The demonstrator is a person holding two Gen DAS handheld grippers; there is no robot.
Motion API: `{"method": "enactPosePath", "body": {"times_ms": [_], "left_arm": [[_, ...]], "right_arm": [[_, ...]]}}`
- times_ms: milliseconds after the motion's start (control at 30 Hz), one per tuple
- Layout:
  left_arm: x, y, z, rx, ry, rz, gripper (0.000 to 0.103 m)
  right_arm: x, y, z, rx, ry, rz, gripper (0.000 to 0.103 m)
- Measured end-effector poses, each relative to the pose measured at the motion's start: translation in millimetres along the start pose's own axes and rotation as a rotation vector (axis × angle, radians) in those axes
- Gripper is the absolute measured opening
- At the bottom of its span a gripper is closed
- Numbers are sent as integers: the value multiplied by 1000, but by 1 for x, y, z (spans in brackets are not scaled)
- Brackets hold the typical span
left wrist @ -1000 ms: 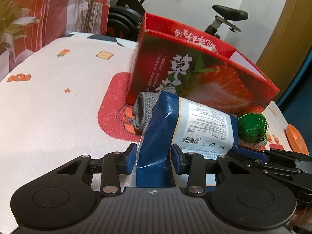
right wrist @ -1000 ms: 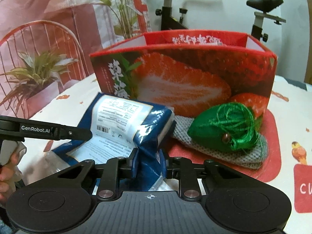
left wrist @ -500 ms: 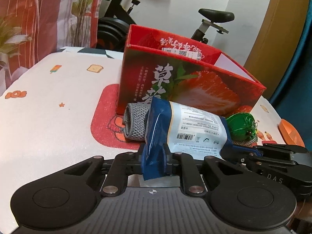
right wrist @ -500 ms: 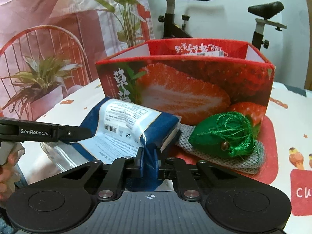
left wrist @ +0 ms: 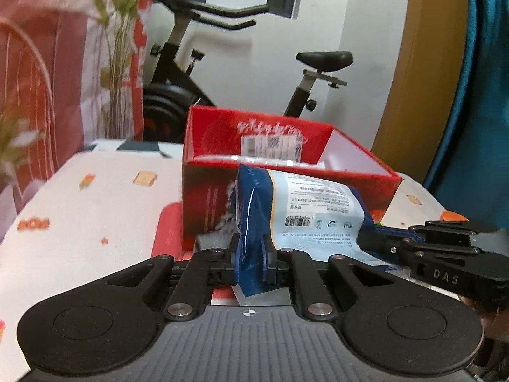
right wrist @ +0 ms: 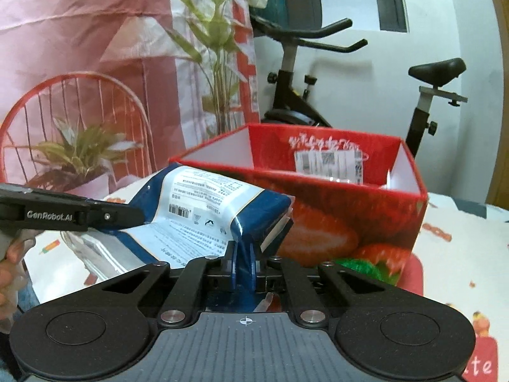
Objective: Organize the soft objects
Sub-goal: 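Lift the blue package with the left gripper and carry over the red box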
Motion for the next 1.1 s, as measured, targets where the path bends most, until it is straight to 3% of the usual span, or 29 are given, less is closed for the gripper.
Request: {"method": "enactPosePath", "body": {"times_ms": [300, 667, 1000, 1100], "left_arm": [[-7, -9, 39, 17, -54, -30, 13], [5, -17, 94, 45, -98, -64, 13], [59, -12, 141, -9, -54, -117, 13], [83, -17, 149, 17, -33, -110, 13]], "right_arm": [[-12, -8, 51, -65, -72, -20, 7], [-1, -34, 114, -80, -79, -43, 7], [43, -77, 154, -158, -30, -134, 7], [64, -94, 155, -166, 8, -167, 7]]}}
Point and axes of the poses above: each gripper's, at about its wrist camera, not at the fingertips, and x roughly the way its jaws point, y to its left, z to its top, the point moved 10 cm from there along x, roughly the way its jaws point, and after that the axes turned 4 degrees about y, right-handed, at the moved point
